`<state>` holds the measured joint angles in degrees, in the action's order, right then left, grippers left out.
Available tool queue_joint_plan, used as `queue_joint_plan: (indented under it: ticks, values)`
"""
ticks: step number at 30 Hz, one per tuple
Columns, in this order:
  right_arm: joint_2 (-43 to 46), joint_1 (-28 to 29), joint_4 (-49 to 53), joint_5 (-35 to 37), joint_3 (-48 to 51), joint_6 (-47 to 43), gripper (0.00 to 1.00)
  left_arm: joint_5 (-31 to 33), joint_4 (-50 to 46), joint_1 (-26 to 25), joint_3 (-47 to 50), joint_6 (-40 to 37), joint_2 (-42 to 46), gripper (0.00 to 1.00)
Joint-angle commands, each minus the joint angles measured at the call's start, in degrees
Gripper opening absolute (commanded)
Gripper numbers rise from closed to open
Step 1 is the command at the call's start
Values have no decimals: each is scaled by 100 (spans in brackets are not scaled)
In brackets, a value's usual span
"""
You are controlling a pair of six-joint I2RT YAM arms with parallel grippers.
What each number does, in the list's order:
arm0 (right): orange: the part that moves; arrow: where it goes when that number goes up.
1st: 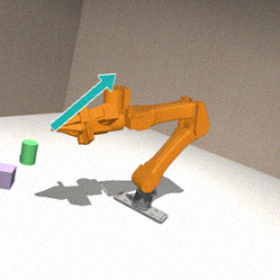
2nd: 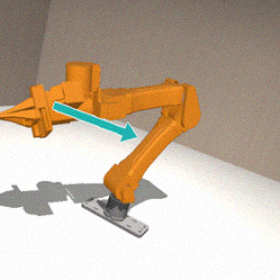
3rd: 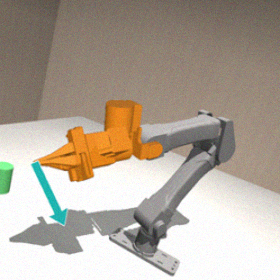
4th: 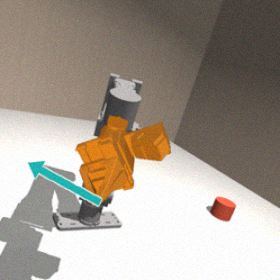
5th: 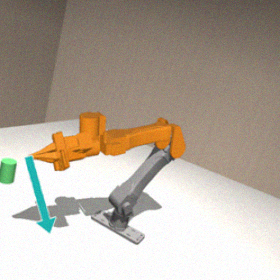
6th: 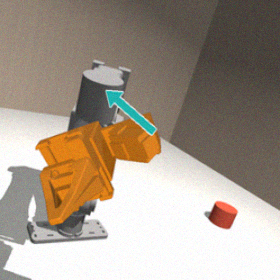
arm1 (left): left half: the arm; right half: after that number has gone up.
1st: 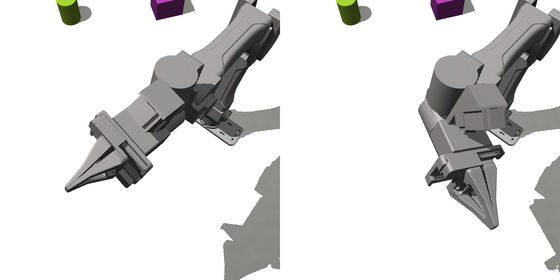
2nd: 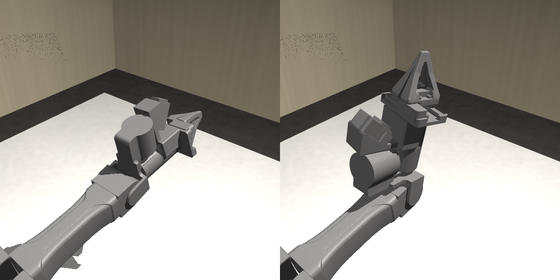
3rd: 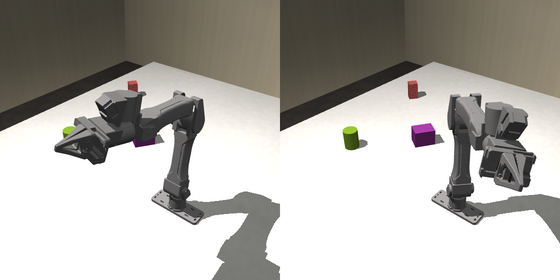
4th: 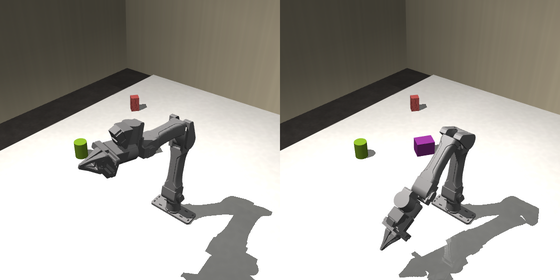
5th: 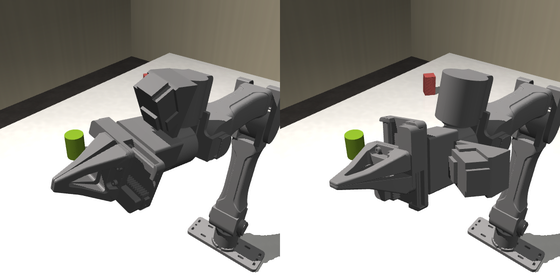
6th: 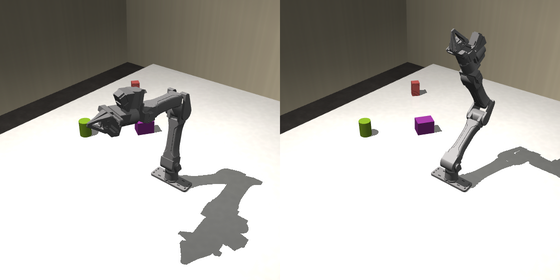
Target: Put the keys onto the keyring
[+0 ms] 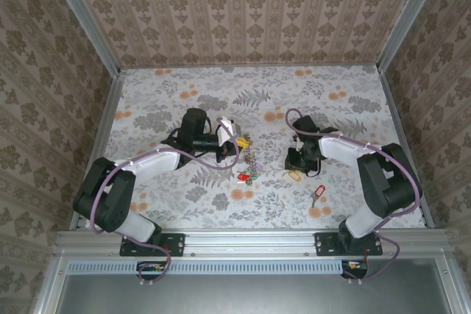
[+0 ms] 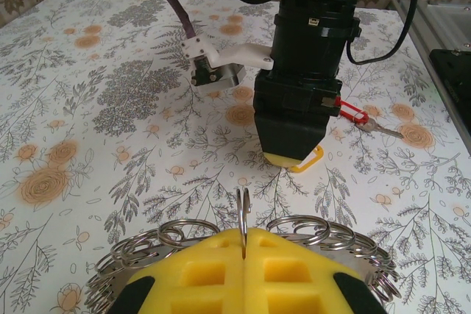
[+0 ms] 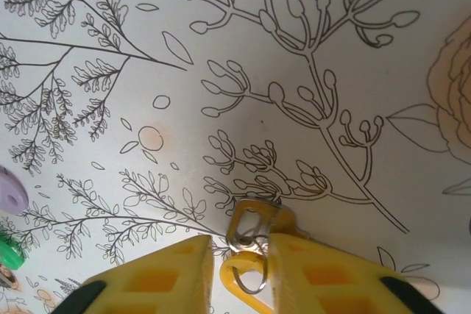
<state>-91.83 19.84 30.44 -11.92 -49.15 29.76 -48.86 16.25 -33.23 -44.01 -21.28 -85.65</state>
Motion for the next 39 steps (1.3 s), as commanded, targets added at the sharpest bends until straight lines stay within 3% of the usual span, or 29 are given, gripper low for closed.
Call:
queue_joint_plan:
  ticks: [1,16,26,39]
  values:
    - [241,38,297,243,-71,-34,23,-195,30,19,-143,-140,116,0]
    - [245,165,216,92,-111,92,20,-200,28,10,-133,-149,106,0]
    - [276,270,437,428,-228,-3,9,-203,12,10,-146,-154,116,0]
    - [90,276,156,573,-233,-30,16,-216,19,1,-136,-149,86,0]
